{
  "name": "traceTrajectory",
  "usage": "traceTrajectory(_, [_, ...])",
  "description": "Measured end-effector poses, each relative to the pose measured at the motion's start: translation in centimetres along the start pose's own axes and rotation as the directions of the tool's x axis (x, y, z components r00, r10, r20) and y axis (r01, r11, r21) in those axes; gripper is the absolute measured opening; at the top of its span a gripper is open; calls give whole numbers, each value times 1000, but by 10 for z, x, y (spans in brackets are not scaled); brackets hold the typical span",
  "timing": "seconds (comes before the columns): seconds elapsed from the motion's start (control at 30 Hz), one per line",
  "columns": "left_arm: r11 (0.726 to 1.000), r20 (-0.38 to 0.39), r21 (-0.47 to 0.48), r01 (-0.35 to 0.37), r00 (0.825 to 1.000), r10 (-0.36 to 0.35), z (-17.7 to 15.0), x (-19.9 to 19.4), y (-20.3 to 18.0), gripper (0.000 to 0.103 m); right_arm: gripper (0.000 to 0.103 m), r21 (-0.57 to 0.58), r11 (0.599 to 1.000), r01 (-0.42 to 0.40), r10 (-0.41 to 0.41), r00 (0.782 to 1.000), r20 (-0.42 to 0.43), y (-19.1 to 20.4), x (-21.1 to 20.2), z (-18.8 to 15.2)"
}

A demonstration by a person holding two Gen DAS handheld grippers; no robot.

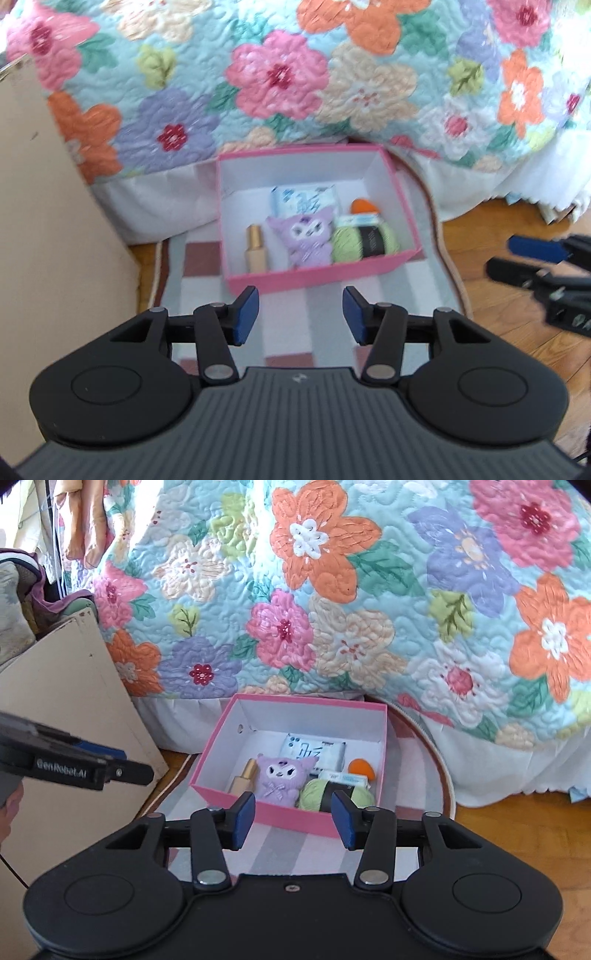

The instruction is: Organize objects

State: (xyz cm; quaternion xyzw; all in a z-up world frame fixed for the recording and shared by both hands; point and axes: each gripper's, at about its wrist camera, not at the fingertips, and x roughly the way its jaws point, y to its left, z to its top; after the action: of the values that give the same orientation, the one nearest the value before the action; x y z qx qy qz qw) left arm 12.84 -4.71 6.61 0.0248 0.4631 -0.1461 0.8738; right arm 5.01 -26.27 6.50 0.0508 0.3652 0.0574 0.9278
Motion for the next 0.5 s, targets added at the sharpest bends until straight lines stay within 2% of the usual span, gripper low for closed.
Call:
traceTrajectory(0.17, [1000,-22,-8,-11,1000,11,-21,1,6,50,54,-6,1000,3,-3,1000,3,11,-3,-20])
traceTrajectory(0.27, [999,-19,1,-41,999,41,-29,4,4,51,55,-14,1000,17,-17,1000,-3,18,-2,-30])
traceTrajectory(0.5, [998,-26,9,-61,998,61,-39,10,2,51,61,-22,1000,20,-20,1000,-15,34,-2,-44])
